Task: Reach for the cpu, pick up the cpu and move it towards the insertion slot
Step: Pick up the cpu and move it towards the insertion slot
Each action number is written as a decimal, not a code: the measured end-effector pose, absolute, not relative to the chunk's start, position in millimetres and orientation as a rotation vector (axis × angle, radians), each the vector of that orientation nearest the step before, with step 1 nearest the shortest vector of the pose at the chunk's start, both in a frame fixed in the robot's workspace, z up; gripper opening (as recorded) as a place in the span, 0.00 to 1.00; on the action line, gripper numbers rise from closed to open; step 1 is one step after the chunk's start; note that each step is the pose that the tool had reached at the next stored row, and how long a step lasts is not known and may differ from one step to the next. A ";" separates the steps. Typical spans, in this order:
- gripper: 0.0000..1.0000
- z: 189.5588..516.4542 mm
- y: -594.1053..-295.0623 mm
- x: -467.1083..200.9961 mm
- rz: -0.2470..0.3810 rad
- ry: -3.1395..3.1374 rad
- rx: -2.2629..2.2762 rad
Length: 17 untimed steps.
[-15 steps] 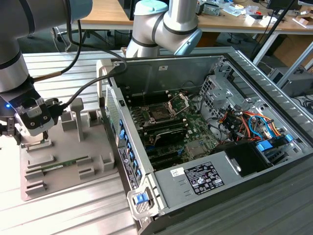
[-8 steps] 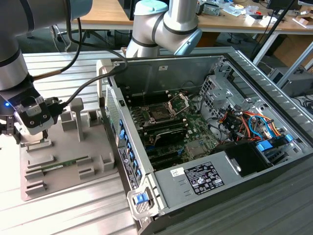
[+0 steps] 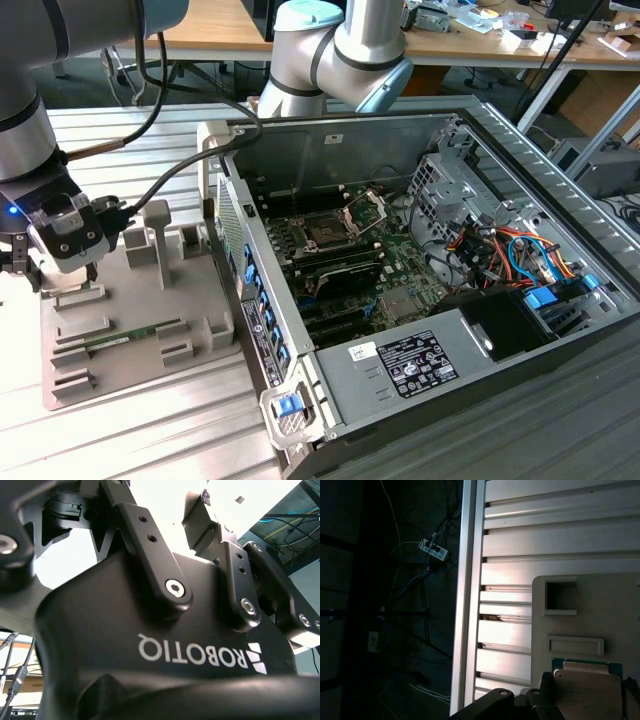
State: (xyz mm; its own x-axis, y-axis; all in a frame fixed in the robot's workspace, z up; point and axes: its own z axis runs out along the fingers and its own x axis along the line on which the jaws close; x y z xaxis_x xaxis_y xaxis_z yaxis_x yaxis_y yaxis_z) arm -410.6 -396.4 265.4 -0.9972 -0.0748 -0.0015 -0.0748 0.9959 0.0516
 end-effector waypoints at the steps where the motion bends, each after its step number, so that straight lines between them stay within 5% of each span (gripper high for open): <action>1: 0.55 265.8 -396.4 -410.6 -0.081 -3.138 0.118; 17: 0.55 275.6 -396.4 -410.1 -0.081 -3.138 0.117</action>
State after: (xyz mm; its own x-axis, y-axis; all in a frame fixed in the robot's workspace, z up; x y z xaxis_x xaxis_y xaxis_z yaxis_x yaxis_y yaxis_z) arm -410.1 -396.4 275.6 -0.9972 -0.0747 -0.0015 -0.0747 0.9959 0.0515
